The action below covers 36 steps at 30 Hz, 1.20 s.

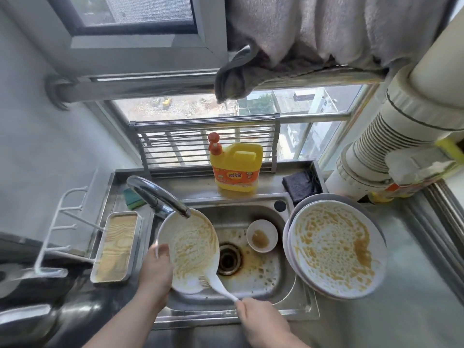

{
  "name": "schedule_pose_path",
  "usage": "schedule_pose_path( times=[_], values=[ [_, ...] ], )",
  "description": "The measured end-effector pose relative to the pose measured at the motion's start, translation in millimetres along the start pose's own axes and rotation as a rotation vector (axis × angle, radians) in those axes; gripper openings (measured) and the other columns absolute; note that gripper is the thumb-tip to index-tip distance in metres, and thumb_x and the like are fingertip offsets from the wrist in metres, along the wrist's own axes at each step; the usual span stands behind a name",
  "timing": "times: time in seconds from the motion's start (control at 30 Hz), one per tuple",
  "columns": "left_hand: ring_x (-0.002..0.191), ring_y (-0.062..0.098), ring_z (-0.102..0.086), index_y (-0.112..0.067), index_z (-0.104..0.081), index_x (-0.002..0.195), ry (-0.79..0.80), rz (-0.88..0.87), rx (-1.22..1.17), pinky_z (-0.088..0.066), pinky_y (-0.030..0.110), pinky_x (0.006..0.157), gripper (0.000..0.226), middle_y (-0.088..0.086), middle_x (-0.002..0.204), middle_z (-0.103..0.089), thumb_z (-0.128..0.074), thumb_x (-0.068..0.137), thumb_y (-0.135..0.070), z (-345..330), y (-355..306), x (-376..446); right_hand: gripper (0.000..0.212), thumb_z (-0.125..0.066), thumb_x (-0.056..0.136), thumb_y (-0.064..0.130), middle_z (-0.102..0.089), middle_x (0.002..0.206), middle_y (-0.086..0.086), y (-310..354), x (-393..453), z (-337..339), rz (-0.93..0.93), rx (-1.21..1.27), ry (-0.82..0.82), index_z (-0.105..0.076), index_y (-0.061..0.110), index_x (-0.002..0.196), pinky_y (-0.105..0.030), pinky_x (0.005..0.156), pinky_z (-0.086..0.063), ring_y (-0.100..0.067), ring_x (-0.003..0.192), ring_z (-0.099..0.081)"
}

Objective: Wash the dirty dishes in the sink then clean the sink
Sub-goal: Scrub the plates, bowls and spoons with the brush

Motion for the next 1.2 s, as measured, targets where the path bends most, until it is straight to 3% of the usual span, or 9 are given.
schedule_pose_path(
  times=[0.1, 0.2, 0.37, 0.47, 0.6, 0.8, 1.03, 1.13, 1.2],
  values=[
    [0.104, 0.028, -0.069, -0.031, -0.061, 0.118, -0.013, -0.031, -0.004, -0.057, 0.047, 0.092, 0.023, -0.005, 0.104, -0.071, -0.041, 0.113, -0.042, -1.9, 8.2, -8.0, 0.039, -0.024, 0.109, 0.046, -0.071, 0.116, -0.012, -7.3, 12.8, 37.1, -0.029, -0.043, -0.074, -0.055, 0.024, 0.098, -0.038, 0.080, -0.046, -0.034, 0.109, -0.066],
    [0.109, 0.027, -0.068, -0.035, -0.057, 0.127, 0.015, -0.003, -0.047, -0.057, 0.051, 0.097, 0.026, -0.003, 0.115, -0.070, -0.039, 0.112, -0.046, -11.1, 5.2, -10.8, 0.046, -0.022, 0.107, 0.056, -0.070, 0.110, -0.006, -7.0, 15.4, 59.5, -0.042, -0.019, -0.116, -0.055, 0.025, 0.095, -0.040, 0.083, -0.052, -0.033, 0.103, -0.064],
    [0.111, 0.030, -0.065, -0.029, -0.053, 0.144, -0.067, -0.082, -0.007, -0.053, 0.050, 0.102, 0.041, 0.004, 0.121, -0.068, -0.038, 0.111, -0.050, -23.5, -15.4, -9.0, 0.045, -0.022, 0.103, 0.060, -0.063, 0.100, -0.002, 13.0, -10.0, 19.5, 0.066, 0.094, 0.023, -0.046, 0.033, 0.077, -0.038, 0.086, -0.045, -0.027, 0.104, -0.060],
    [0.105, 0.027, -0.065, -0.027, -0.055, 0.140, -0.077, -0.101, 0.002, -0.053, 0.046, 0.097, 0.040, 0.001, 0.112, -0.068, -0.039, 0.111, -0.049, -20.3, -15.7, -9.8, 0.040, -0.018, 0.100, 0.060, -0.061, 0.102, 0.000, 9.0, -14.5, 11.3, 0.037, 0.101, 0.031, -0.045, 0.038, 0.079, -0.040, 0.081, -0.044, -0.024, 0.098, -0.054],
    [0.102, 0.027, -0.071, -0.029, -0.061, 0.128, 0.023, -0.082, -0.033, -0.058, 0.052, 0.095, 0.031, 0.002, 0.110, -0.074, -0.039, 0.112, -0.046, -7.2, -7.5, -7.0, 0.045, -0.021, 0.106, 0.058, -0.069, 0.109, -0.004, -12.9, 0.4, 43.9, -0.123, 0.058, -0.152, -0.049, 0.028, 0.086, -0.038, 0.082, -0.050, -0.030, 0.105, -0.064],
    [0.079, 0.011, -0.077, -0.047, -0.061, 0.115, 0.190, 0.003, -0.022, -0.060, 0.030, 0.052, 0.021, -0.010, 0.095, -0.078, -0.041, 0.110, -0.050, -10.1, 2.7, -16.1, 0.048, -0.016, 0.106, 0.063, -0.069, 0.103, -0.004, 53.5, 37.7, 95.7, 0.007, 0.011, -0.322, -0.048, 0.032, 0.090, -0.039, 0.071, -0.045, -0.030, 0.092, -0.060],
    [0.106, 0.030, -0.074, -0.039, -0.059, 0.122, 0.223, 0.027, -0.084, -0.061, 0.059, 0.089, 0.026, 0.004, 0.117, -0.075, -0.040, 0.110, -0.051, -2.2, -4.8, -9.5, 0.051, -0.018, 0.107, 0.062, -0.068, 0.106, -0.004, 29.4, 33.2, 79.1, -0.084, 0.086, -0.238, -0.054, 0.029, 0.091, -0.041, 0.077, -0.047, -0.032, 0.099, -0.062],
    [0.109, 0.031, -0.071, -0.031, -0.057, 0.126, 0.167, 0.013, -0.095, -0.059, 0.059, 0.095, 0.031, 0.005, 0.119, -0.073, -0.039, 0.110, -0.050, 3.5, -8.2, 0.0, 0.050, -0.021, 0.106, 0.064, -0.068, 0.106, -0.002, 14.8, 20.3, 36.9, -0.070, 0.086, -0.140, -0.047, 0.029, 0.081, -0.040, 0.080, -0.046, -0.031, 0.105, -0.063],
    [0.104, 0.026, -0.071, -0.032, -0.056, 0.126, 0.137, 0.010, -0.124, -0.063, 0.048, 0.083, 0.029, 0.002, 0.115, -0.073, -0.040, 0.110, -0.050, 2.7, -10.4, 3.0, 0.050, -0.022, 0.105, 0.065, -0.069, 0.111, -0.003, 18.4, 11.8, 6.2, -0.029, 0.129, -0.068, -0.045, 0.031, 0.077, -0.039, 0.084, -0.045, -0.028, 0.109, -0.062]
  ],
)
Point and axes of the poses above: each hand's wrist, its own x-axis towards the middle knuckle, its own z-axis out of the back of the hand, y = z × x, the point moved 3 cm from there along x, towards the middle knuckle
